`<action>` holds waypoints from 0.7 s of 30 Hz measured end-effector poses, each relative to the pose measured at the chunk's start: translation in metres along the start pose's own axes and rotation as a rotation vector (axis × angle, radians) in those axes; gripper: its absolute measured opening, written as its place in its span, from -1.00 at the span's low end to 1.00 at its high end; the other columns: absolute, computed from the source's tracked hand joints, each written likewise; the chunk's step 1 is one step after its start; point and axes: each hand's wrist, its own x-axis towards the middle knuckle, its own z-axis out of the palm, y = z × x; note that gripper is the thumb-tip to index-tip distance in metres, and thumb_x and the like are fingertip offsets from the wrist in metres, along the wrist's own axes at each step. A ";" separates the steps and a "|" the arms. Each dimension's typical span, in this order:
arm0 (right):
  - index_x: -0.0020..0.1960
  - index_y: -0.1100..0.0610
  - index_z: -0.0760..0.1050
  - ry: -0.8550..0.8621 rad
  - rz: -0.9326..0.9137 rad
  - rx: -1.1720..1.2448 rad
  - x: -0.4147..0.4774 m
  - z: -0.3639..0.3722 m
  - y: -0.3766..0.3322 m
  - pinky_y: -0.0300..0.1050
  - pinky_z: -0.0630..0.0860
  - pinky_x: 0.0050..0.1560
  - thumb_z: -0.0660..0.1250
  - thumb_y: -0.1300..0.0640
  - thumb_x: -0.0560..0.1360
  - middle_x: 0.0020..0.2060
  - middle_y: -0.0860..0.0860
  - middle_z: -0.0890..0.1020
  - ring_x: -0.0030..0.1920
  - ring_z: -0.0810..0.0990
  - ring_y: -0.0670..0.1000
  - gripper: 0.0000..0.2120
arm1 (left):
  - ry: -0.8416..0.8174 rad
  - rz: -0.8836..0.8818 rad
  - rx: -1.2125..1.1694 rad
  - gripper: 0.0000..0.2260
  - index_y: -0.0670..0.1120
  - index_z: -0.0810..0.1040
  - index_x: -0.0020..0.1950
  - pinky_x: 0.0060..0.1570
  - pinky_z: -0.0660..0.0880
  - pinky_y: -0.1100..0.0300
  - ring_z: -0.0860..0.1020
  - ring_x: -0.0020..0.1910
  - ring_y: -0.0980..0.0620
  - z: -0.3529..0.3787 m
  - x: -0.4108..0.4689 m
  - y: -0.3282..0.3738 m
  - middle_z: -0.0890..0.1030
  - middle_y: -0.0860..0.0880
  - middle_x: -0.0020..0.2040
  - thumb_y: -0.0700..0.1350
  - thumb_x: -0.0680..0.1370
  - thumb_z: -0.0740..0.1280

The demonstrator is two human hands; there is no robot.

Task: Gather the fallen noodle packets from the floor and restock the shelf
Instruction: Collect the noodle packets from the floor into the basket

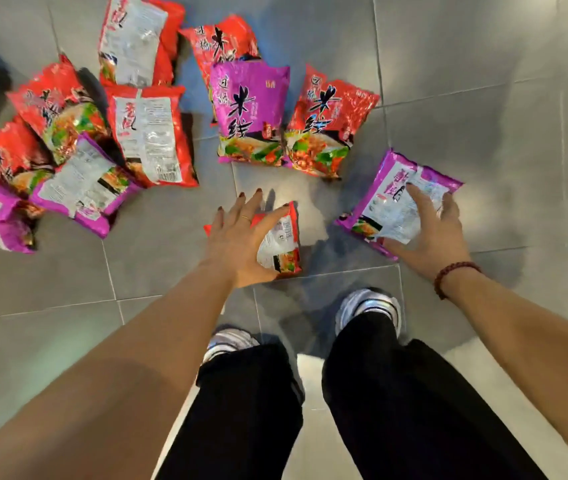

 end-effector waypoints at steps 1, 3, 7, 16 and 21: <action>0.53 -0.10 0.08 0.018 0.021 0.032 0.007 0.010 0.005 -0.02 0.10 0.46 0.54 -0.04 0.34 0.51 0.25 -0.04 0.51 0.05 0.23 -0.08 | 0.000 0.005 0.018 0.01 0.27 -0.15 0.56 0.48 -0.13 -0.23 -0.13 0.58 -0.18 0.012 0.007 -0.007 -0.16 -0.07 0.61 0.24 0.35 0.50; 0.54 -0.11 0.07 0.080 0.045 0.102 0.021 0.026 0.013 -0.17 0.01 0.44 0.57 -0.07 0.28 0.51 0.22 -0.04 0.51 0.05 0.18 -0.01 | 0.009 0.011 0.021 0.02 0.28 -0.17 0.55 0.47 -0.13 -0.24 -0.08 0.57 -0.20 0.033 0.018 -0.020 -0.13 -0.09 0.61 0.26 0.34 0.49; 0.54 -0.16 0.02 0.152 0.063 0.148 0.045 0.051 0.021 -0.25 -0.06 0.43 0.60 -0.09 0.21 0.53 0.19 -0.16 0.53 -0.01 0.11 0.08 | 0.035 0.014 0.079 -0.04 0.24 -0.12 0.57 0.49 -0.01 -0.14 0.12 0.51 -0.21 0.063 0.032 -0.033 -0.02 -0.09 0.61 0.27 0.37 0.45; 0.50 -0.13 0.13 0.109 0.078 0.218 0.039 0.069 0.004 -0.24 0.27 0.27 0.62 0.10 0.24 0.28 0.10 0.23 0.29 0.35 0.08 -0.01 | 0.198 -0.079 -0.081 -0.14 0.22 0.11 0.55 0.22 0.33 -0.08 0.37 0.31 -0.21 0.076 0.030 -0.029 0.40 -0.14 0.39 0.15 0.34 0.46; 0.48 -0.12 0.17 0.055 -0.021 0.172 -0.012 0.062 -0.044 -0.18 0.30 0.31 0.62 0.08 0.24 0.24 0.07 0.25 0.28 0.35 0.08 -0.05 | 0.327 -0.309 -0.437 -0.17 0.22 0.16 0.52 0.19 0.43 -0.11 0.42 0.25 -0.19 0.041 -0.014 -0.027 0.45 -0.15 0.27 0.15 0.33 0.47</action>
